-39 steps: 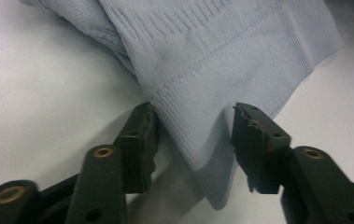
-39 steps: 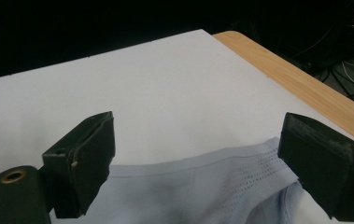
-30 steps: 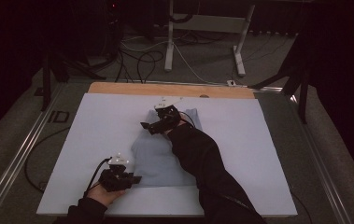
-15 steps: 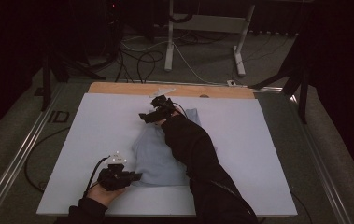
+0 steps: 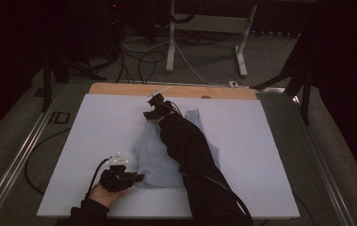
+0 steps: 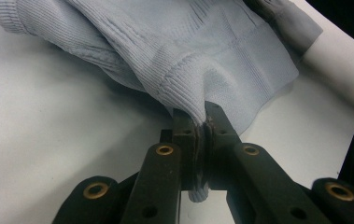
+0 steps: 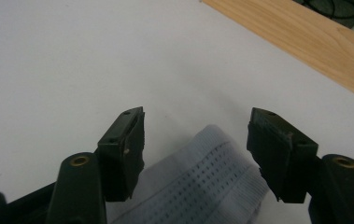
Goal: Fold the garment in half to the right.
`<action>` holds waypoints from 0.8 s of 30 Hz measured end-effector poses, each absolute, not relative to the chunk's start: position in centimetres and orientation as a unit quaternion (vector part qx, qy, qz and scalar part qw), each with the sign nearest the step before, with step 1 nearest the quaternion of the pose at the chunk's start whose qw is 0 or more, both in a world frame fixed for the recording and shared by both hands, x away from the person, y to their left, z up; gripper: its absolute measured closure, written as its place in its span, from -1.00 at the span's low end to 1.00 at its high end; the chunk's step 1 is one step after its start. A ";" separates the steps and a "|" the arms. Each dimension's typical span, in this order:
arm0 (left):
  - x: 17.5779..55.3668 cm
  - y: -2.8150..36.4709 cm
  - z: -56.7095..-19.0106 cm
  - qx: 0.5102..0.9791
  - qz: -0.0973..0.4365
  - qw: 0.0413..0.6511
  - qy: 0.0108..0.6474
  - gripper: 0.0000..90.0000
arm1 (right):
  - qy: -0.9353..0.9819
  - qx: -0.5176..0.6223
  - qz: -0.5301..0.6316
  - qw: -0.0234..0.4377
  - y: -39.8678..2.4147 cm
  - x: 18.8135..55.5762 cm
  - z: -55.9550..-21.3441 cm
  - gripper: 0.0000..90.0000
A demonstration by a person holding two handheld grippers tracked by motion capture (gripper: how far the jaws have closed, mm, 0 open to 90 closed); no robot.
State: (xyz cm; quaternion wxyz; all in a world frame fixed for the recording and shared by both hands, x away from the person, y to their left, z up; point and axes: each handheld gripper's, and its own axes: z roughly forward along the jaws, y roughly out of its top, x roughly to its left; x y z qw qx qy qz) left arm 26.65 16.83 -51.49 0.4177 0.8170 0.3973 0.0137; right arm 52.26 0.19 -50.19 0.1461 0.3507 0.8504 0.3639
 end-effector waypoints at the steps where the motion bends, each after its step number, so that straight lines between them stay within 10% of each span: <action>1: 26.7 16.8 -51.5 0.817 0.013 0.418 0.398 0.91 | 0.852 0.348 0.362 0.147 0.3 52.4 -50.3 -0.13; 10: 26.7 16.9 -51.5 0.817 0.011 0.417 0.399 0.91 | 0.871 0.345 0.315 0.152 1.0 53.0 -51.1 0.02; 24: 26.7 16.8 -51.6 0.816 0.010 0.416 0.401 0.91 | 0.889 0.320 0.271 0.185 1.0 52.7 -51.7 0.80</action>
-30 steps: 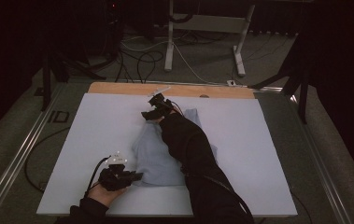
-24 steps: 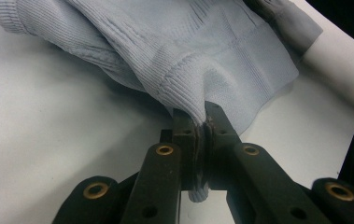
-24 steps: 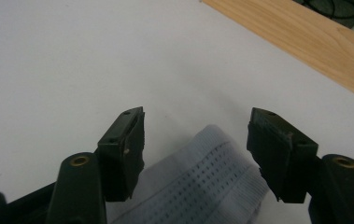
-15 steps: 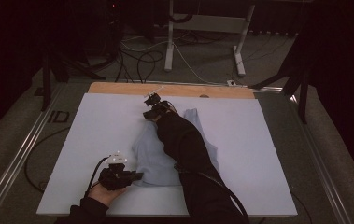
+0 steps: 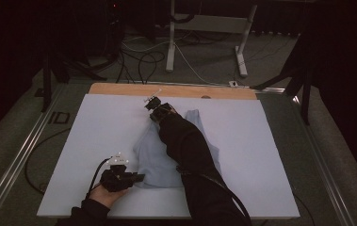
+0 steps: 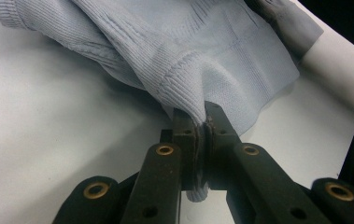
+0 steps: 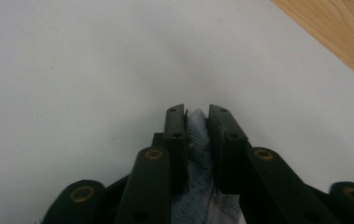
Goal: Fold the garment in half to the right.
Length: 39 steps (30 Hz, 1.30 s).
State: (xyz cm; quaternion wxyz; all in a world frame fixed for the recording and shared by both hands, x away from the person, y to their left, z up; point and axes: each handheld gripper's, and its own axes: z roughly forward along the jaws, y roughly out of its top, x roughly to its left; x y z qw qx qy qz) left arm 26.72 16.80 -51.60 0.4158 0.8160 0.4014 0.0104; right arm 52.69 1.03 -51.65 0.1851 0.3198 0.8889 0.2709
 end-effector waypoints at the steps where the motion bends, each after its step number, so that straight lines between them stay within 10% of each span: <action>1: 26.7 16.8 -51.6 0.816 0.011 0.416 0.402 0.91 | 0.889 0.318 0.271 0.187 1.1 52.7 -51.6 0.89; 39: 27.1 13.6 -48.0 0.826 0.006 0.433 0.360 0.92 | 0.861 0.309 0.351 0.199 -3.4 52.0 -44.9 0.95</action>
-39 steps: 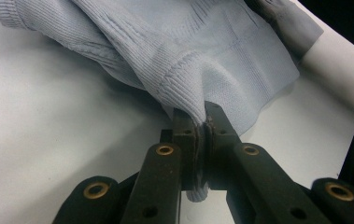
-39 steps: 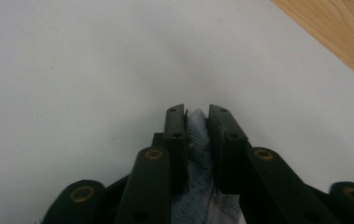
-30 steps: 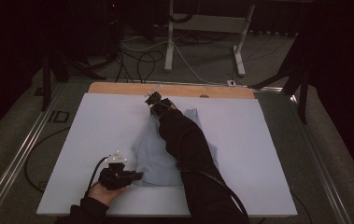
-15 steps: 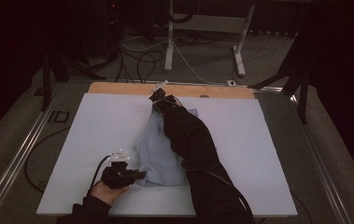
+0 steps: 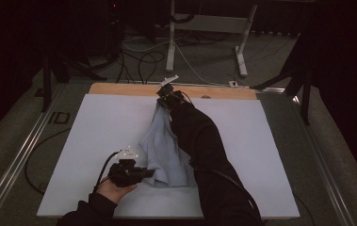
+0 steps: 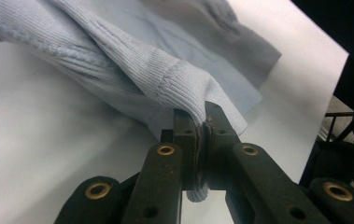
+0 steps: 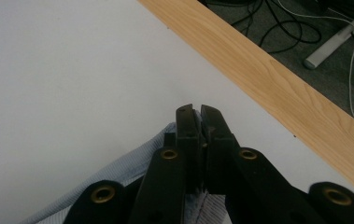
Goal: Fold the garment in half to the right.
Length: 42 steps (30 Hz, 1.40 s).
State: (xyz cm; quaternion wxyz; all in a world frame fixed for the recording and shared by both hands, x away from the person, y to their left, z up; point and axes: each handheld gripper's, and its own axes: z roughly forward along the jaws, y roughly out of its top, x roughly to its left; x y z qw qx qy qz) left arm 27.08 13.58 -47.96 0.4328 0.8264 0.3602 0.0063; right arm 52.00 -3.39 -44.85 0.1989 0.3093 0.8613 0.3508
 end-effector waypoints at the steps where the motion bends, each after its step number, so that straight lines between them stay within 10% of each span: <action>1: 27.1 13.3 -47.8 0.826 0.007 0.434 0.359 0.92 | 0.861 0.308 0.351 0.200 -3.6 51.9 -44.7 0.95; 42: 28.4 3.1 -46.4 0.874 -0.012 0.397 0.281 0.92 | 0.823 0.336 0.412 0.198 -12.4 50.4 -43.5 0.94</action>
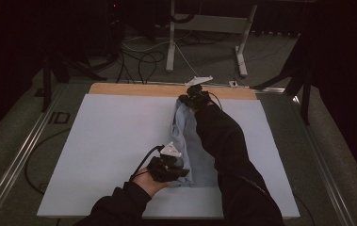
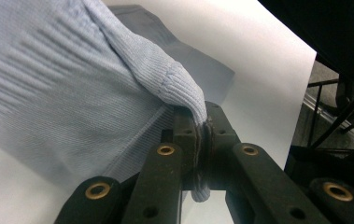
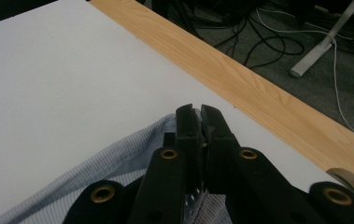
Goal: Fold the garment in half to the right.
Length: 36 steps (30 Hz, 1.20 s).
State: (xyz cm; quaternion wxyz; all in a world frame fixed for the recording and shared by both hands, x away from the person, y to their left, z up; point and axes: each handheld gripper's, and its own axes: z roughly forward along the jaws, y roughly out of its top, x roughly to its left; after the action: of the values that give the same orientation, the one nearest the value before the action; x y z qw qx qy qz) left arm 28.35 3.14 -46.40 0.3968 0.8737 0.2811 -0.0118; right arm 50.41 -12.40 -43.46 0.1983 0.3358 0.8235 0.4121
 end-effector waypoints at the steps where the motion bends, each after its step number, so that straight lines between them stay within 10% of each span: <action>1: 28.4 2.8 -46.5 0.875 -0.013 0.395 0.280 0.92 | 0.824 0.335 0.412 0.199 -12.6 50.5 -43.6 0.94; 36: 30.4 -3.9 -49.9 0.889 -0.017 0.353 0.290 0.92 | 0.819 0.354 0.420 0.166 -16.5 52.3 -48.2 0.93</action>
State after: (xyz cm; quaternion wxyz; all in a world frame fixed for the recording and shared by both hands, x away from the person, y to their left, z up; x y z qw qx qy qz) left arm 30.39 -3.86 -49.89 0.3534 0.8892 0.2901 -0.0168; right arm 52.30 -16.49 -48.21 0.1662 0.3542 0.8187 0.4203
